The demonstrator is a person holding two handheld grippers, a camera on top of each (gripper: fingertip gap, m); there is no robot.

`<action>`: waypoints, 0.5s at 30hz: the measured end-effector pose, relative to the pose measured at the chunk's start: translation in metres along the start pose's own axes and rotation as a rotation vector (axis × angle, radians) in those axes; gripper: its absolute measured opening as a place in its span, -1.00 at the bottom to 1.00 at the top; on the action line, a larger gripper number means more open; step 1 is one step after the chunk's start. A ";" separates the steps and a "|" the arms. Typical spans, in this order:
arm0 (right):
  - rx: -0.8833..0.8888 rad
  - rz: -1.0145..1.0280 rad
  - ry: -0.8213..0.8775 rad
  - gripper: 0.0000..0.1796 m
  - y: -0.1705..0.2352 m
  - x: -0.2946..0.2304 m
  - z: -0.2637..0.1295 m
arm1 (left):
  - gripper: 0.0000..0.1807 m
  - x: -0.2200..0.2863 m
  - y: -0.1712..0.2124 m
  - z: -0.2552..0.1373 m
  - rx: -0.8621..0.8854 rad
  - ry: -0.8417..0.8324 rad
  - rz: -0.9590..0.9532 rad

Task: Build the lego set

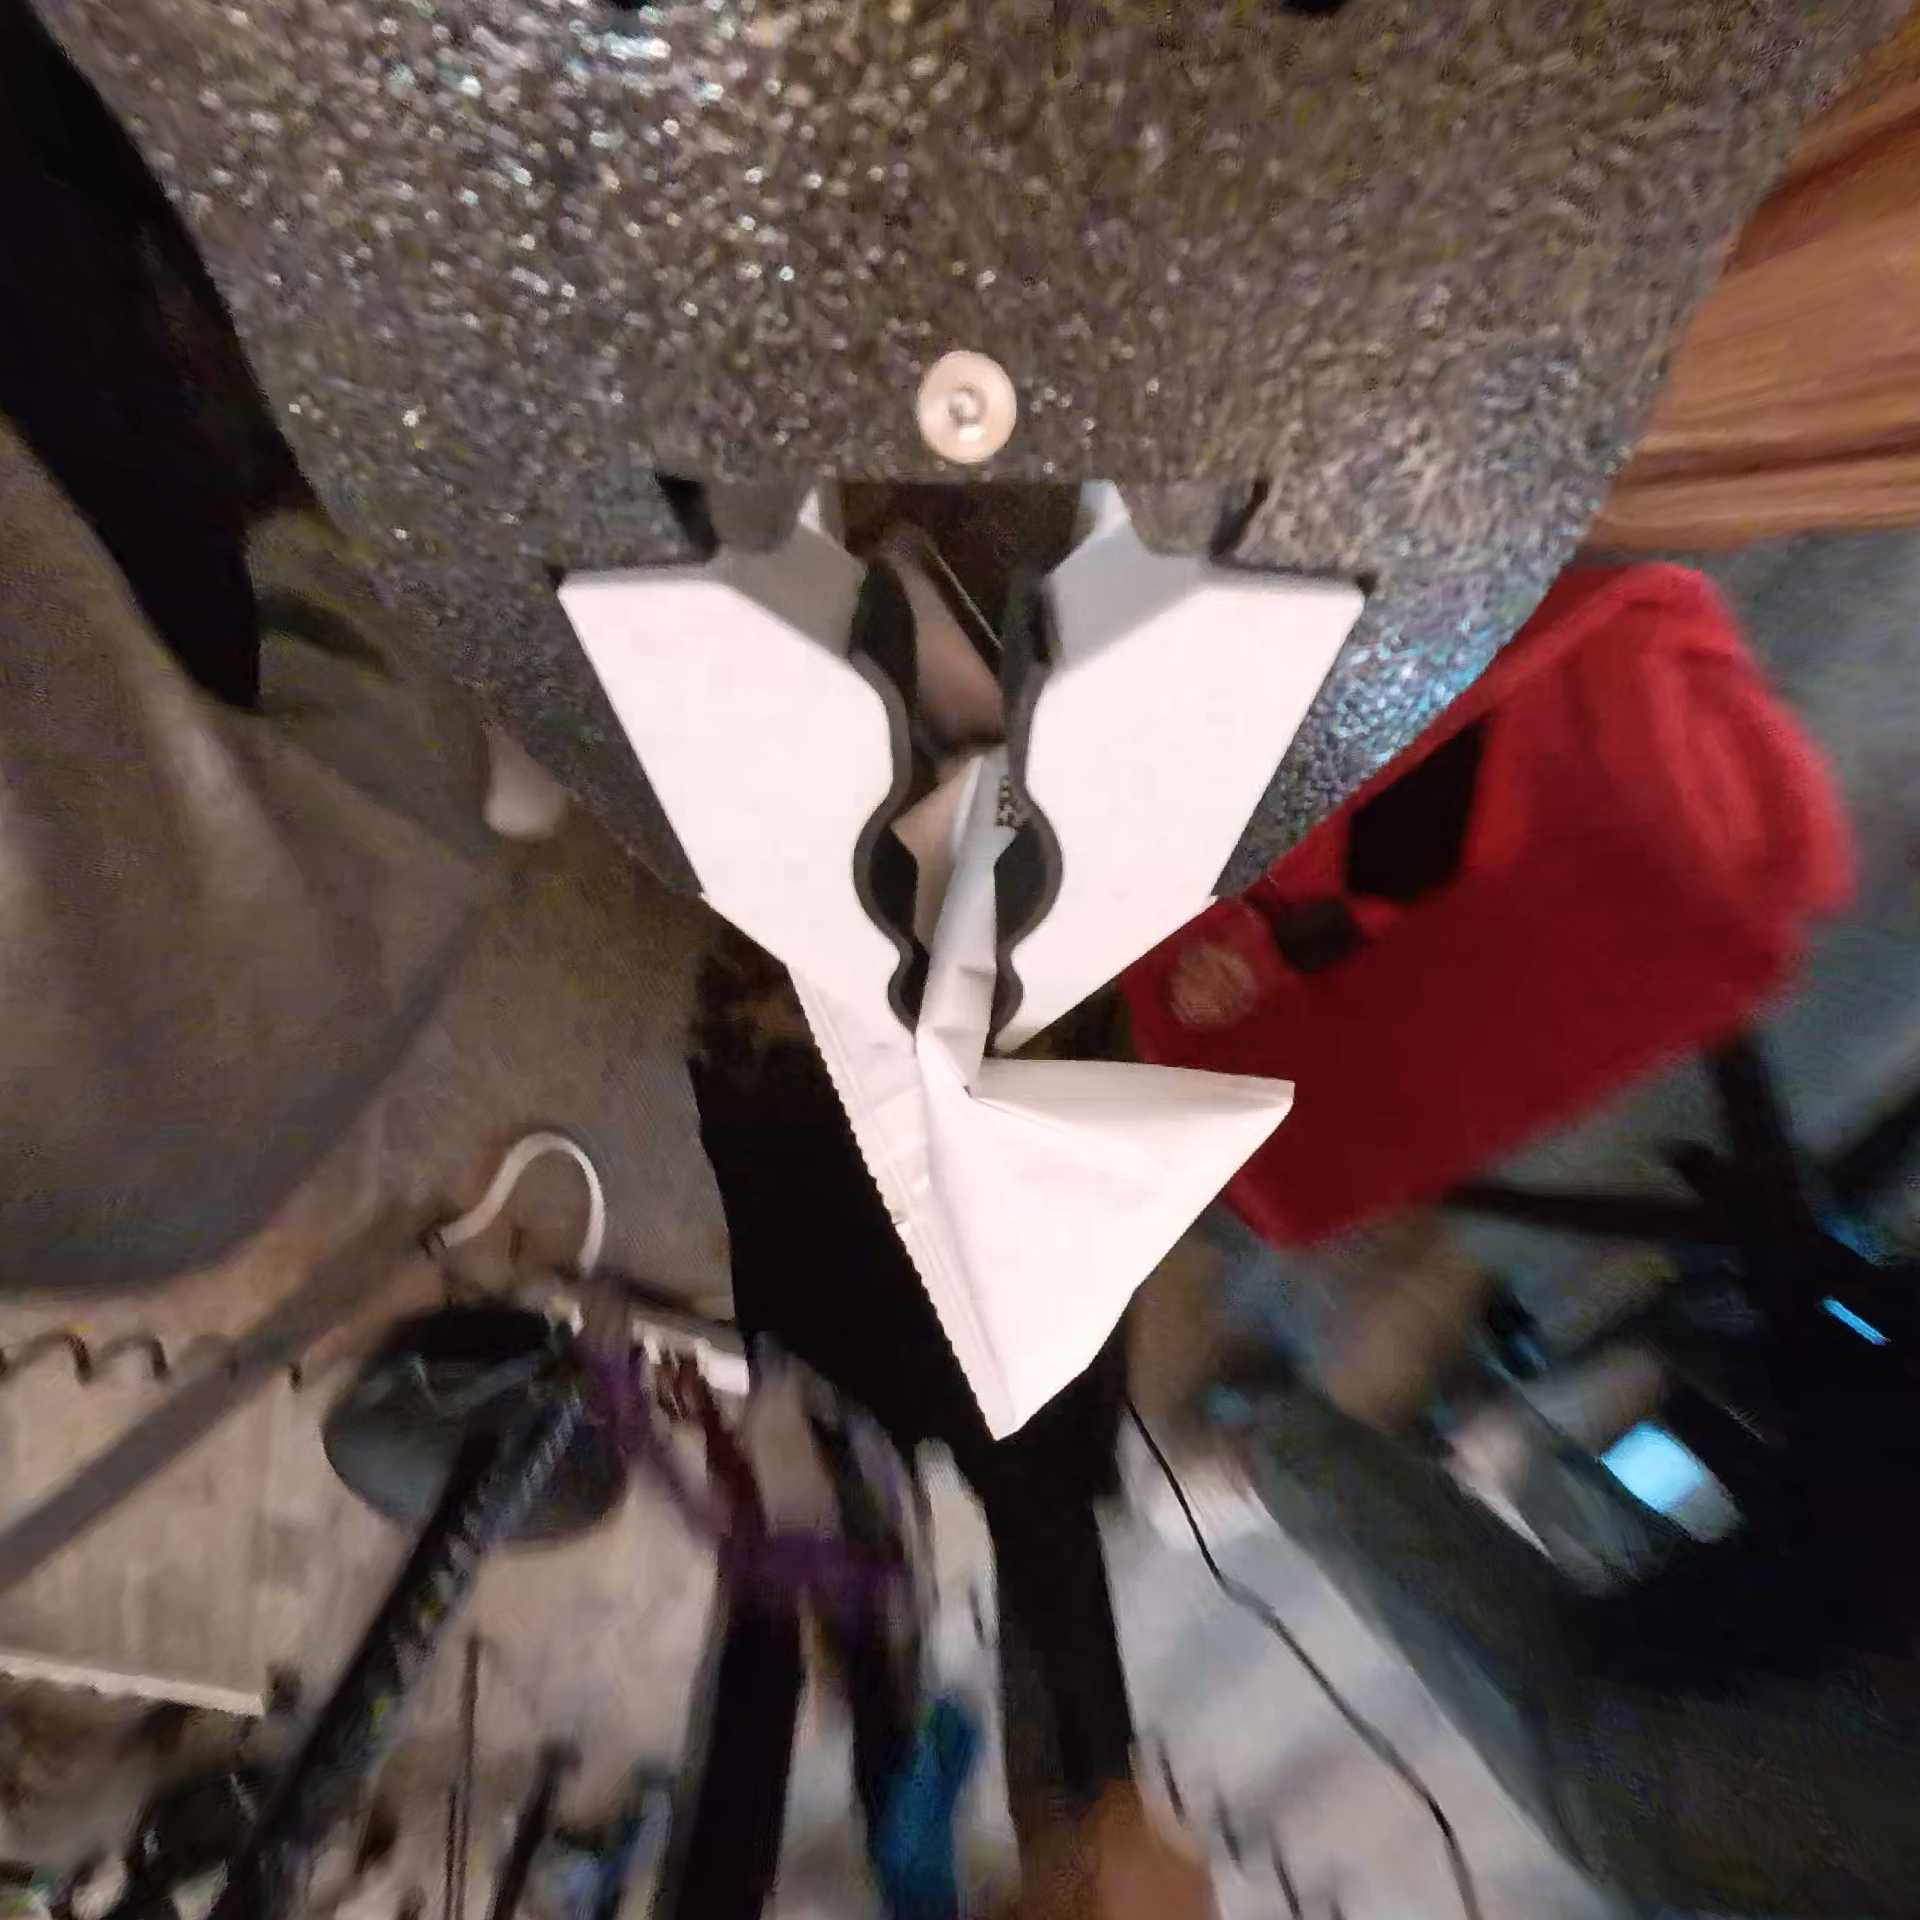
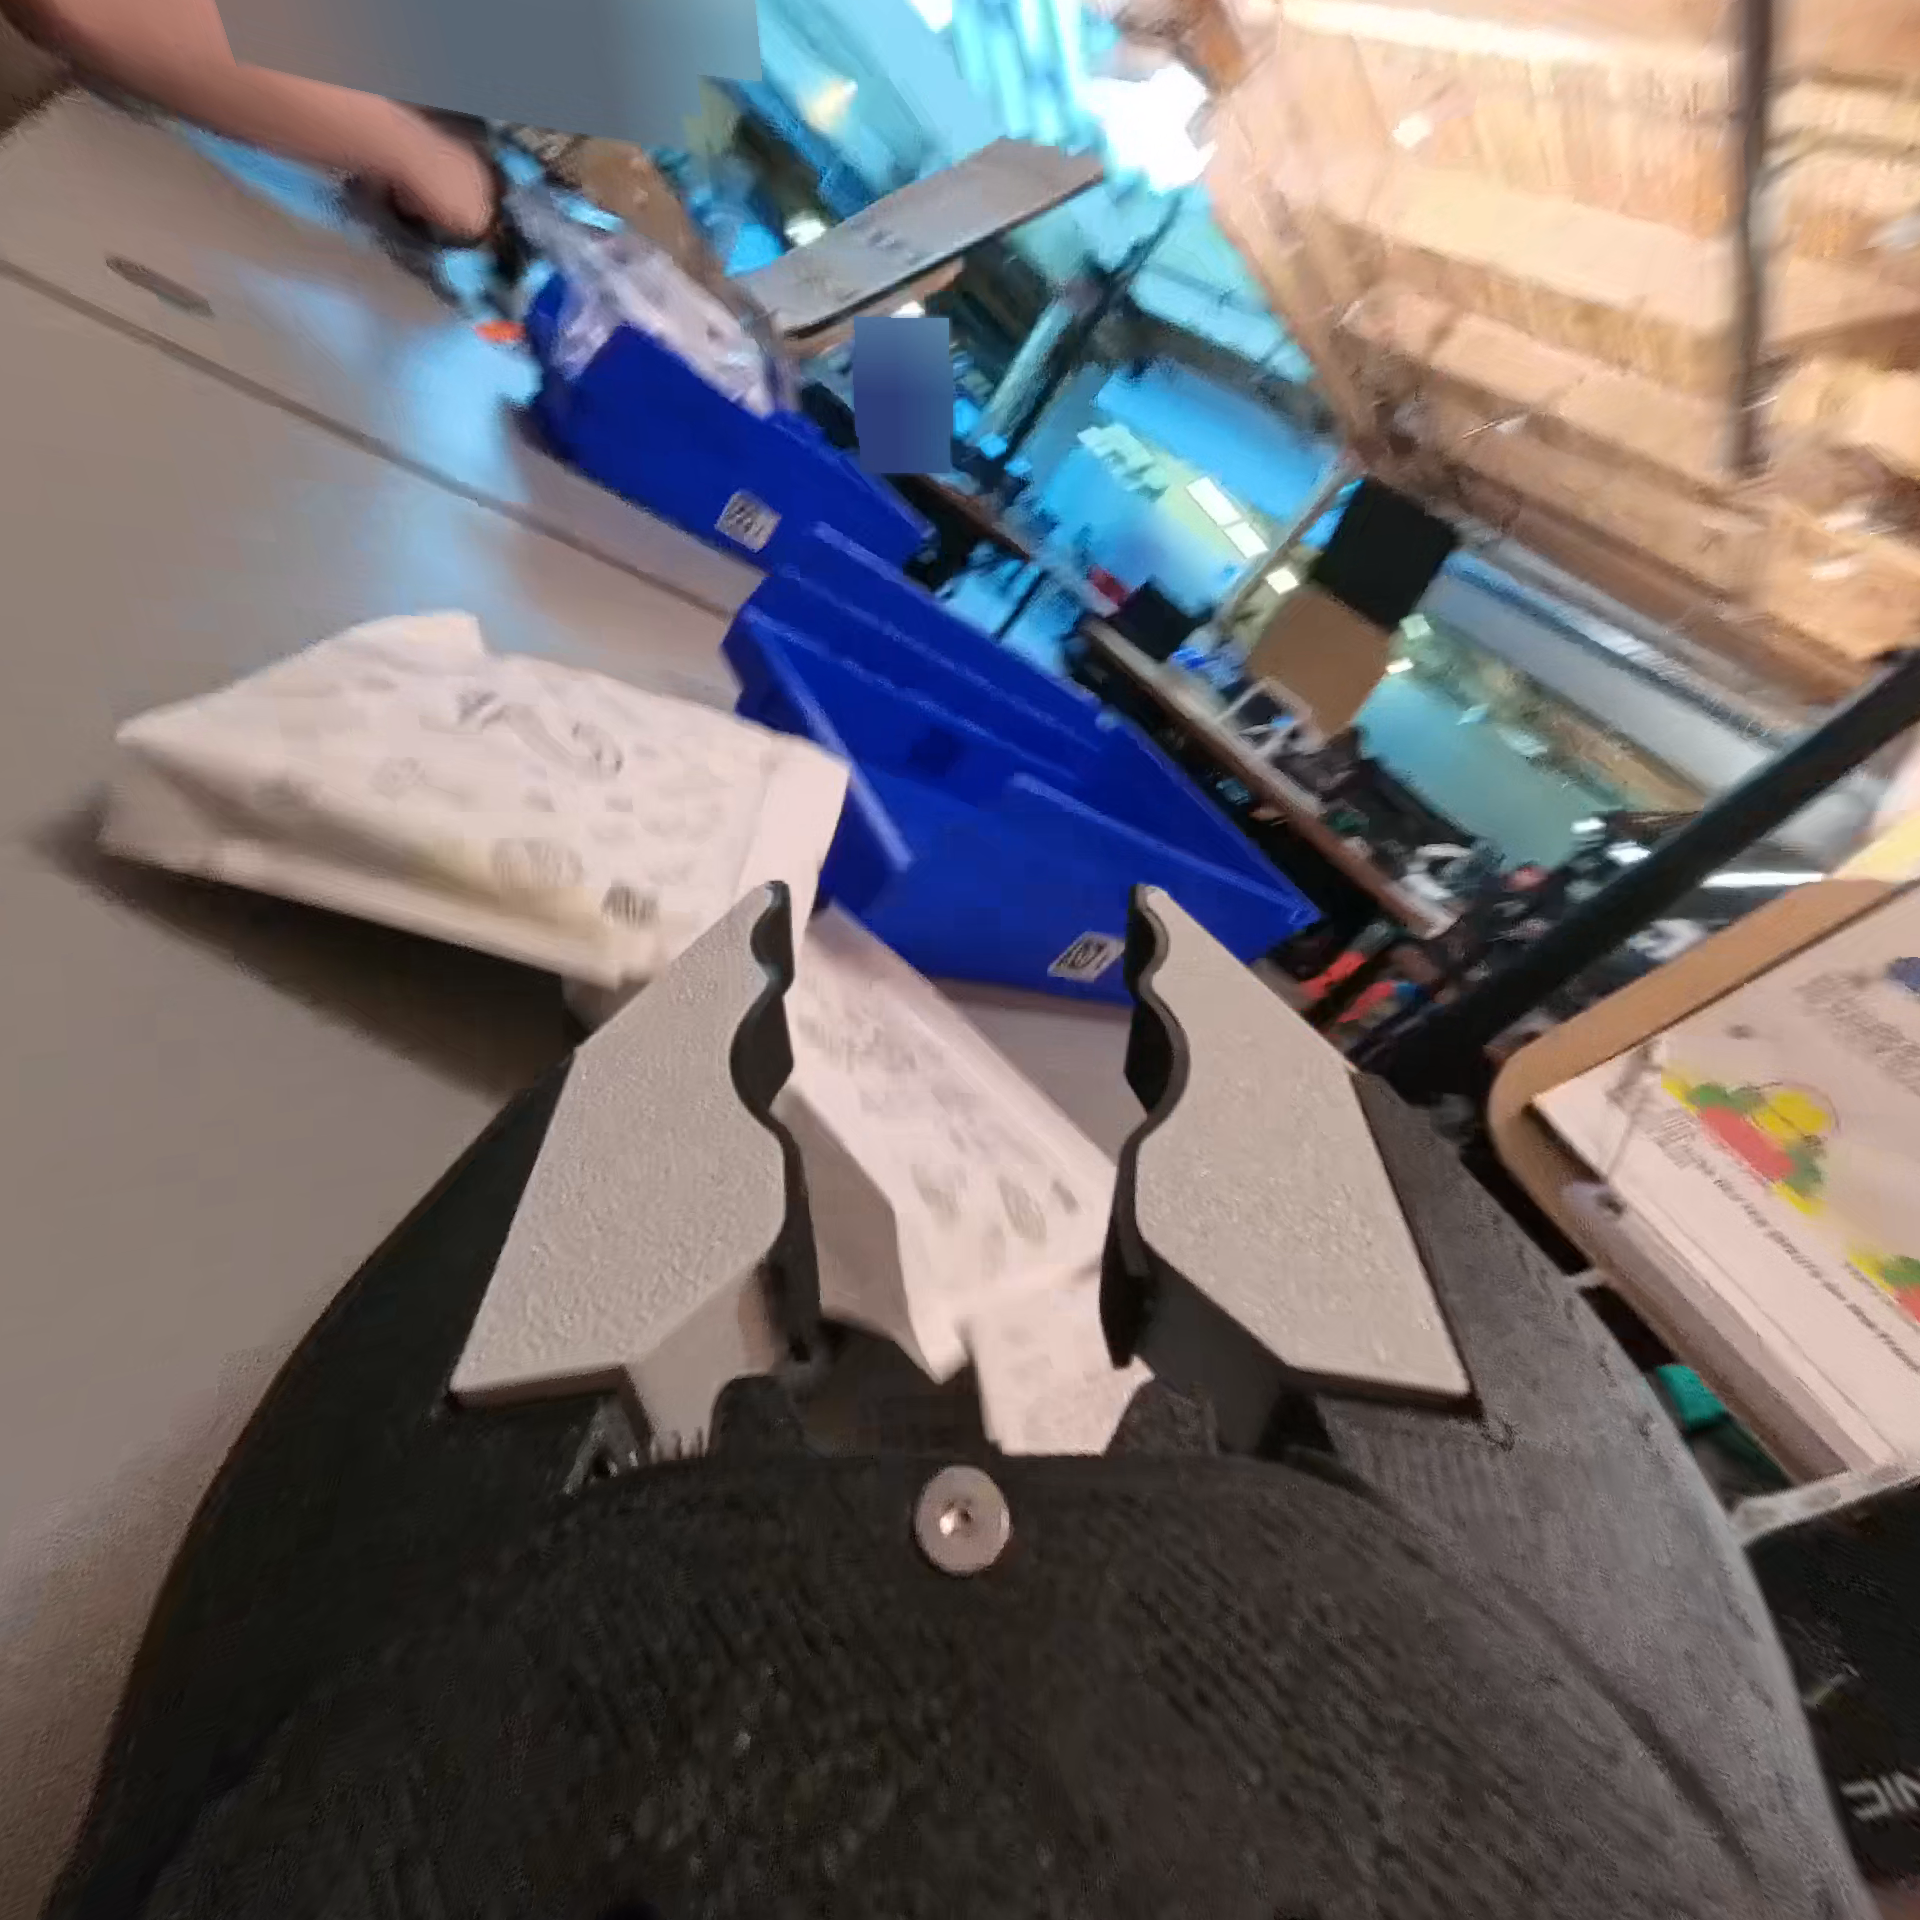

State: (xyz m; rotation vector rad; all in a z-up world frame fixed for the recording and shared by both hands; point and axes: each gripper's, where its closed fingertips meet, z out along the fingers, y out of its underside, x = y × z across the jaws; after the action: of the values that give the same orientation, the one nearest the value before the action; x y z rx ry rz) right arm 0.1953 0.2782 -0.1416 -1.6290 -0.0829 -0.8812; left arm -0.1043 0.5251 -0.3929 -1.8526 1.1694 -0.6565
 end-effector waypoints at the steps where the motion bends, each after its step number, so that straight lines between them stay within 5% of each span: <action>1: -0.034 0.005 -0.068 -0.25 0.010 0.004 -0.011 | -0.92 -0.005 -0.035 -0.017 0.070 -0.041 0.047; 4: -0.232 -0.057 -0.211 -0.11 0.062 0.018 -0.050 | -0.92 -0.006 -0.150 -0.063 0.294 -0.179 0.279; 7: -0.366 -0.182 -0.226 -0.15 0.110 0.046 -0.082 | -0.93 0.017 -0.239 -0.067 0.384 -0.236 0.626; 11: -0.386 0.031 -0.354 -0.21 0.132 0.042 -0.096 | -0.92 0.035 -0.281 0.008 0.299 -0.335 1.060; 15: -0.376 -0.049 -0.352 -0.34 0.141 0.044 -0.085 | -0.84 0.069 -0.291 0.078 0.259 -0.281 1.267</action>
State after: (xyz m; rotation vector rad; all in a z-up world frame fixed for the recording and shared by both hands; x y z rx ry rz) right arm 0.2565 0.1475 -0.2322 -2.1322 -0.2128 -0.6640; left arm 0.1219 0.5562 -0.1849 -0.6691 1.6383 0.1778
